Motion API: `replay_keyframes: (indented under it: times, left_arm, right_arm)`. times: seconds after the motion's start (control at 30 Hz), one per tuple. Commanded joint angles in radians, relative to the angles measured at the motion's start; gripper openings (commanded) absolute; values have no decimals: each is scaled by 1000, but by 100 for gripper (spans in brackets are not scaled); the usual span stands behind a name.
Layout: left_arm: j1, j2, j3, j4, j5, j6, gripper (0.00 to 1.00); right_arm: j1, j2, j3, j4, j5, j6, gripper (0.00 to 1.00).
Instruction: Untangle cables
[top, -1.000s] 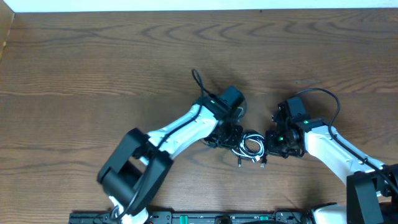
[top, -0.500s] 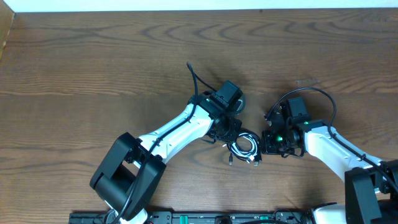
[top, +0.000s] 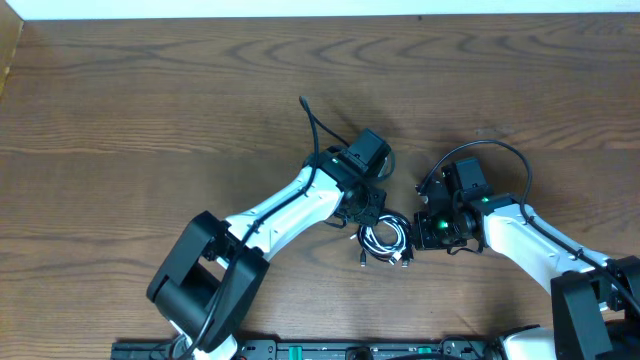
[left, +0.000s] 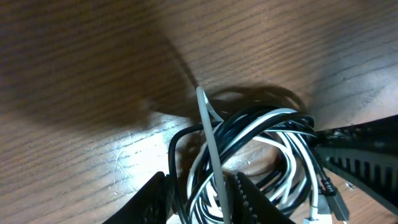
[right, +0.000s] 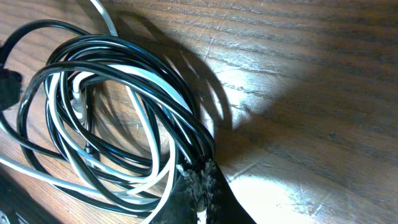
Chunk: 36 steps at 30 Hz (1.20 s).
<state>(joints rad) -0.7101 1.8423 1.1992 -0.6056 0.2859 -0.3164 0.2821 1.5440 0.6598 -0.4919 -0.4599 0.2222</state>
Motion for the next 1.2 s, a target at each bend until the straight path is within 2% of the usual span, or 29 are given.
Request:
replay_keyframes:
  times: [0.0,0.67,1.17]
  left_arm:
    - [4,31,-3,-7,-6,8,32]
    - [-62,36,-5,5,-23,8,33]
    - [-62,88,-5,17,-54,8,32]
  right_arm:
    - [8,8,-8,3,-18,-13,1]
    - [8,8,-8,2,-18,-13,1]
    - [8,8,-8,2,-18,-13,1]
